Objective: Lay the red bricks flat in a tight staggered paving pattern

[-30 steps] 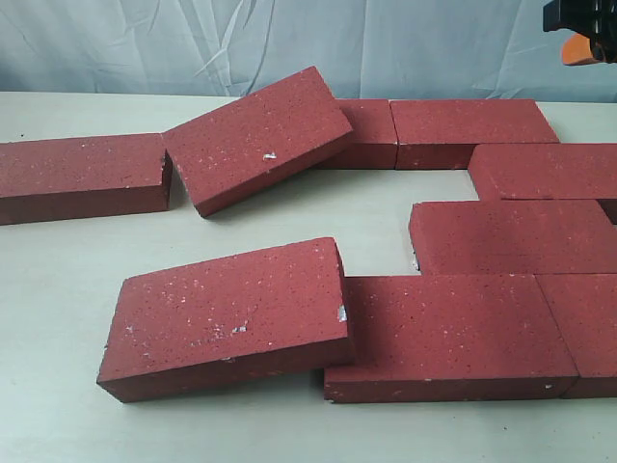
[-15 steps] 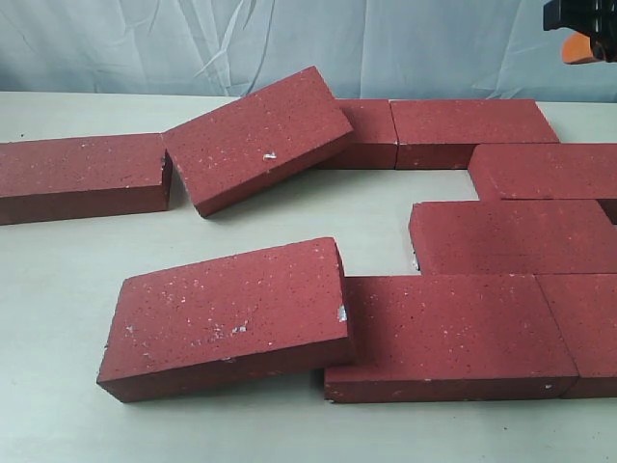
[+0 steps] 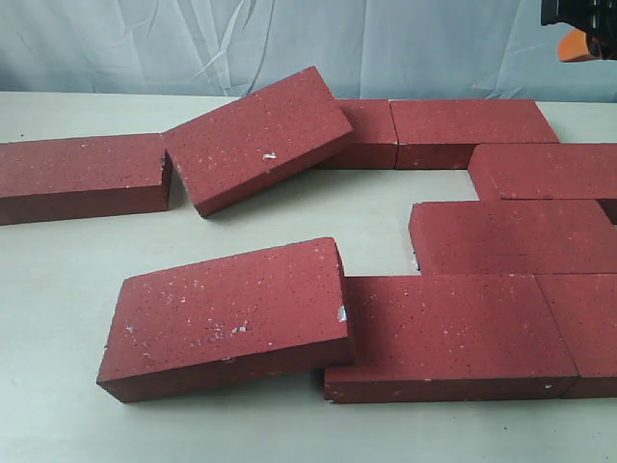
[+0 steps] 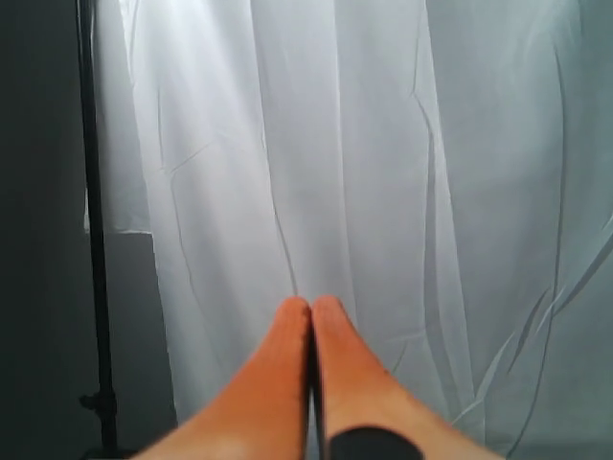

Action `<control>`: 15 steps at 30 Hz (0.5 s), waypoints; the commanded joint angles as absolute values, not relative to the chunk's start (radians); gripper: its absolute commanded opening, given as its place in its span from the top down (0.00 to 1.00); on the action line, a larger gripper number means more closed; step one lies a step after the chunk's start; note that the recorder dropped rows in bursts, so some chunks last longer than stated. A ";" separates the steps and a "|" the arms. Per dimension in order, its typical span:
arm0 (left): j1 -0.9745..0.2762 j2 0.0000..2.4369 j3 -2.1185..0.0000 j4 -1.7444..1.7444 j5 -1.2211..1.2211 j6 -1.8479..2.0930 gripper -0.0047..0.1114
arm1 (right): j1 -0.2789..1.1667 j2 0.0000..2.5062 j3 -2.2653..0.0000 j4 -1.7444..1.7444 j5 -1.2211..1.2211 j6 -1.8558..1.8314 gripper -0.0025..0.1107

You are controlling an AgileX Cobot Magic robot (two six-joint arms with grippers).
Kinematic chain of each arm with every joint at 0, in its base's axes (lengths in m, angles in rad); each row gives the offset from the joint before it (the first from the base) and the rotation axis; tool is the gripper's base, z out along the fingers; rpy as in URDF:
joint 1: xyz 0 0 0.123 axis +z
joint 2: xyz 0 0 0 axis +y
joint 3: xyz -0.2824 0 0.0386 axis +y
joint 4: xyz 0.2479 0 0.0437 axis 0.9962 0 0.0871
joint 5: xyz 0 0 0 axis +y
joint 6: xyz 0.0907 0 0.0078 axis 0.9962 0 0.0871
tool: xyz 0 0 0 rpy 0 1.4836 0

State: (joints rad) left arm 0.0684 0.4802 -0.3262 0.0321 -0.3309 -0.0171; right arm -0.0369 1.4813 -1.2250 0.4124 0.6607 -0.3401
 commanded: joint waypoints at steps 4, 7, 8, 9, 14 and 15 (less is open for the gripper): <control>0.068 0.705 -0.434 0.022 -0.338 -0.025 0.96 | -0.039 1.481 -1.230 0.420 0.659 -0.344 0.98; 0.067 0.789 -0.453 0.006 -0.326 -0.027 0.96 | -0.039 1.481 -1.230 0.420 0.659 -0.344 0.98; 0.066 0.816 -0.457 0.000 -0.321 -0.027 0.96 | -0.039 1.481 -1.230 0.420 0.659 -0.344 0.98; 0.066 0.836 -0.462 -0.006 -0.316 -0.027 0.96 | -0.039 1.481 -1.230 0.420 0.659 -0.344 0.98; 0.066 0.932 -0.476 -0.010 -0.332 -0.027 0.96 | -0.039 1.481 -1.230 0.420 0.657 -0.346 0.98; 0.064 0.949 -0.478 -0.010 -0.332 -0.041 0.96 | -0.039 1.481 -1.230 0.420 0.657 -0.346 0.98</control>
